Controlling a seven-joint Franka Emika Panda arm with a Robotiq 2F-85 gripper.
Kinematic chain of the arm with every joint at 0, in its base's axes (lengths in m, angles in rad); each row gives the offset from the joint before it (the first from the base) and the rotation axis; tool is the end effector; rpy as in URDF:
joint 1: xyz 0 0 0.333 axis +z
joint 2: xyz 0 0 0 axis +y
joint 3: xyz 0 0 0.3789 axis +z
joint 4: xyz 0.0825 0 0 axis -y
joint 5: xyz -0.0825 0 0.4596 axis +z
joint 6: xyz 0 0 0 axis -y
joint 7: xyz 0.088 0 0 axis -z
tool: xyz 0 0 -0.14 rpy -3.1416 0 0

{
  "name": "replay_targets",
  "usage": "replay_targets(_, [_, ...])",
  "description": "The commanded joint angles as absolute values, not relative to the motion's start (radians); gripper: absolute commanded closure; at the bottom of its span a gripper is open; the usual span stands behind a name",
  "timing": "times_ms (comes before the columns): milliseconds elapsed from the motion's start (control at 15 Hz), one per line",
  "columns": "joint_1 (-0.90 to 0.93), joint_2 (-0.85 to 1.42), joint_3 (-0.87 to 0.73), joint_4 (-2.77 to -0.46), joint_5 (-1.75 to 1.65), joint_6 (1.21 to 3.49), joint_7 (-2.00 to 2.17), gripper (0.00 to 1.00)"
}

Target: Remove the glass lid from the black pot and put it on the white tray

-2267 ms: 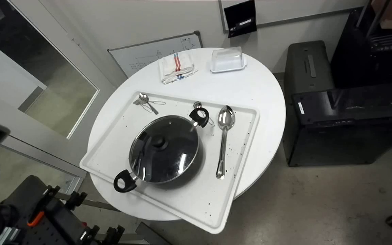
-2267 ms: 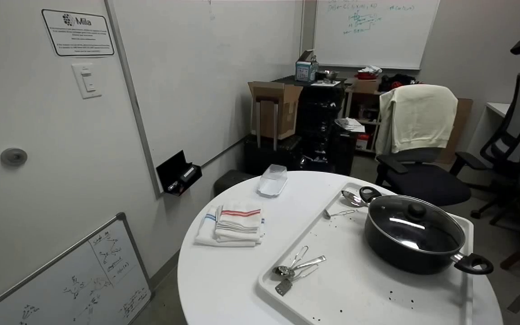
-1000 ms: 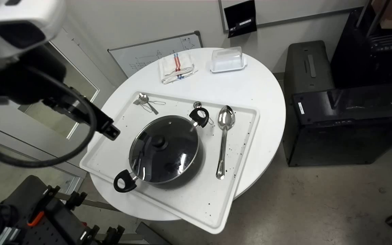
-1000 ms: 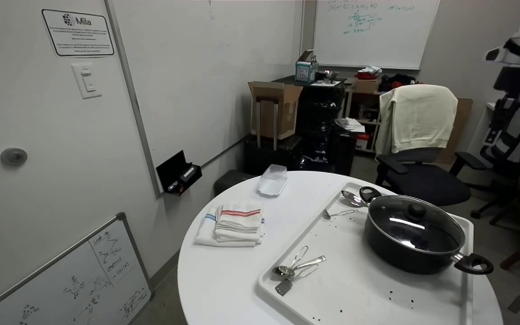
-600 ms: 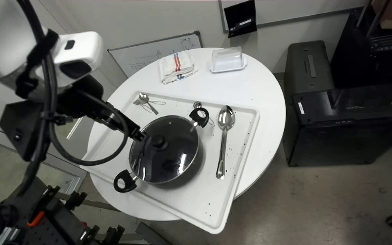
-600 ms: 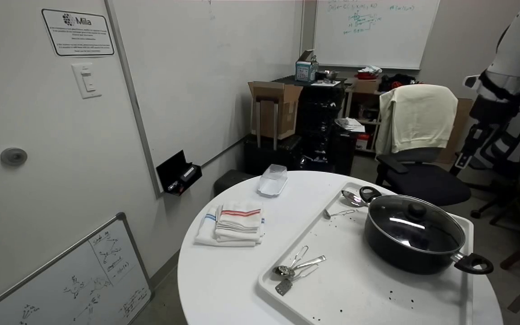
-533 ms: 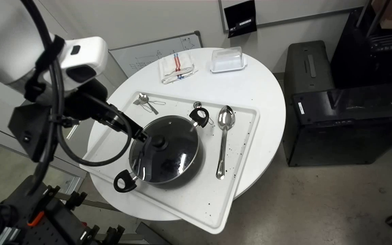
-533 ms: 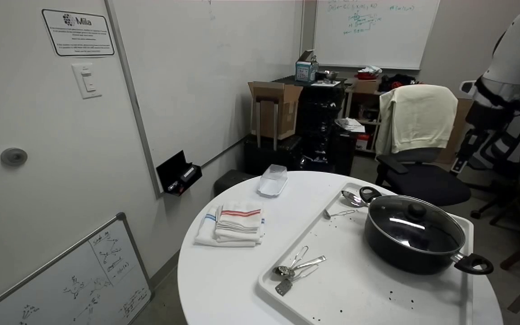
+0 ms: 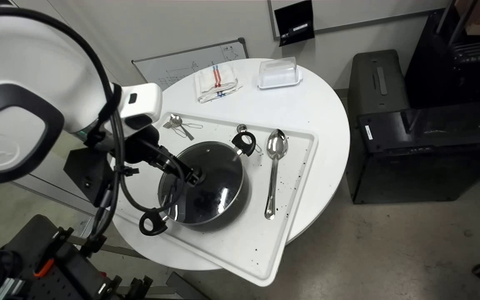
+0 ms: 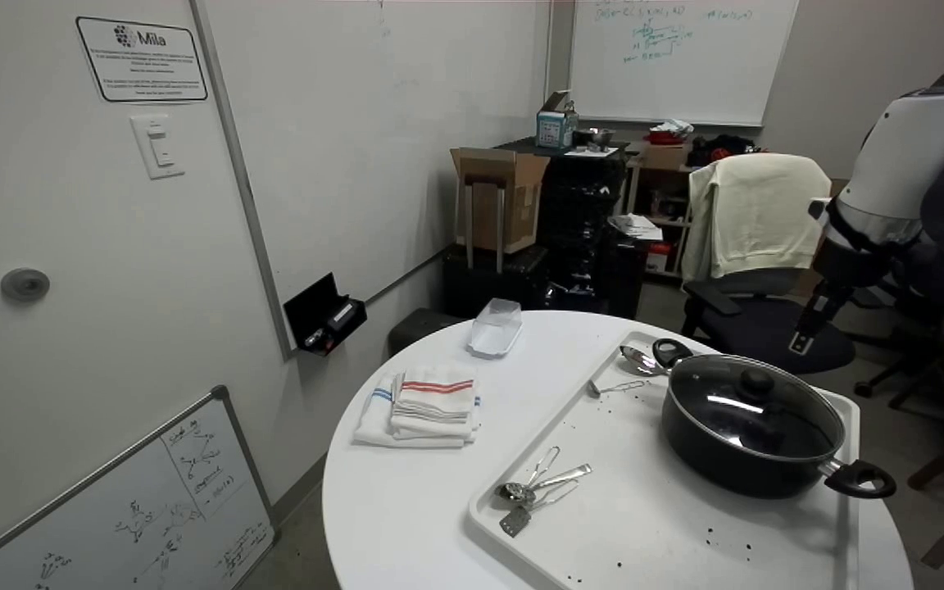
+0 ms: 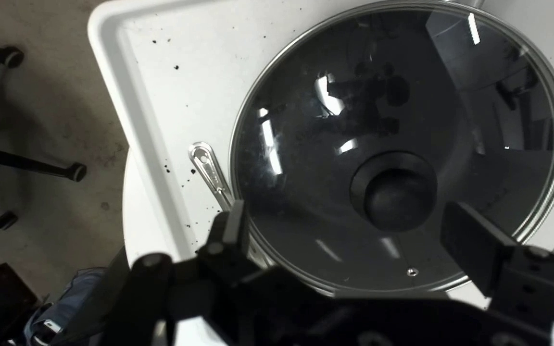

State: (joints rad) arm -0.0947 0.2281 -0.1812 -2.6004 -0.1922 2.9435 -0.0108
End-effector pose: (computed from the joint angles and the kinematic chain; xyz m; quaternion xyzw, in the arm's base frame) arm 0.4723 -0.1277 0.1437 0.9967 -0.0358 0.0502 0.0523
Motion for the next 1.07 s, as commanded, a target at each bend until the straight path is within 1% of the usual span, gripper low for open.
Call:
replay_targets(0, [-0.068,0.325,-0.179,-2.544,-0.175,2.986,0.016,0.00])
replay_targets(667, [-0.041,0.510,-0.146,-2.390,-0.130,2.963,0.008,0.00])
replay_targets(1000, [-0.046,0.543,-0.121,-2.355,-0.111,2.960,-0.002,0.00])
